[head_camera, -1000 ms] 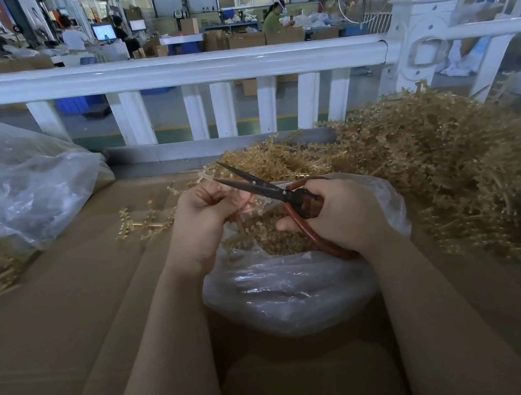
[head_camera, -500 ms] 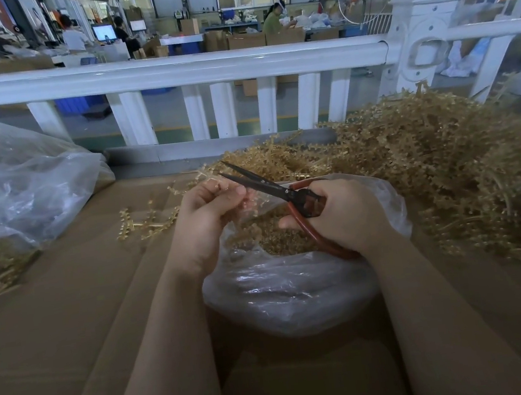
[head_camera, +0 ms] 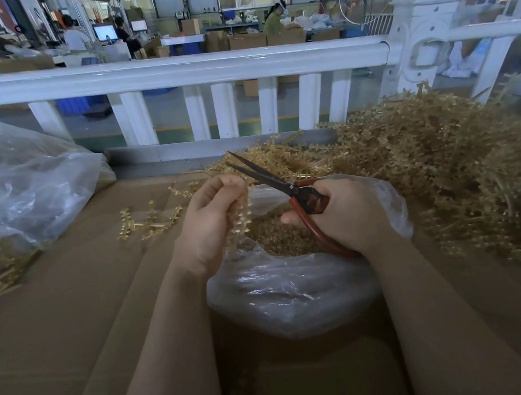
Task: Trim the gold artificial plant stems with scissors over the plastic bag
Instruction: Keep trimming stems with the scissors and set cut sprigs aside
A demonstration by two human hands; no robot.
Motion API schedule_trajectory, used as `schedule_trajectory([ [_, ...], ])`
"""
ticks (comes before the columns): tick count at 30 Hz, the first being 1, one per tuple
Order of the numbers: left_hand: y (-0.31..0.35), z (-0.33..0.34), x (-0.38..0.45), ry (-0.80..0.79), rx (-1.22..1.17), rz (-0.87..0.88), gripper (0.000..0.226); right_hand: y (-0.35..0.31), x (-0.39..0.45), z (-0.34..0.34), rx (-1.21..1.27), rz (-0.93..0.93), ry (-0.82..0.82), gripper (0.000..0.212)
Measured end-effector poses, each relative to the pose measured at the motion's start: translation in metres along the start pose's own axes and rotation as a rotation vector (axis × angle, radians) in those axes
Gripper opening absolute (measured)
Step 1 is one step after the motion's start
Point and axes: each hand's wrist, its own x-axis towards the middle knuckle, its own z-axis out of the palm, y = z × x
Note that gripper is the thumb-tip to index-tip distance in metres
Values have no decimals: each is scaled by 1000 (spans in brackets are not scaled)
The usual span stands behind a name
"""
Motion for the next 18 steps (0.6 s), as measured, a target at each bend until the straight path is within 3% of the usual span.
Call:
schedule_trajectory([
  [2,-1,0,2,-36,-6,-5,5,-2,0,0,15,4,3,62],
  [4,-3,0,3,-50,8,-14,13,-2,0,0,34,11,7,62],
  [9,-4,0,2,-101,9,26,8,1,1,2,84,38,34,60],
  [16,-13,9,4,-9,107,172,4,-9,5,-2,623,112,-67,47],
  [18,-15,13,6,16,120,199,6,-11,7,-1,664,103,-129,23],
])
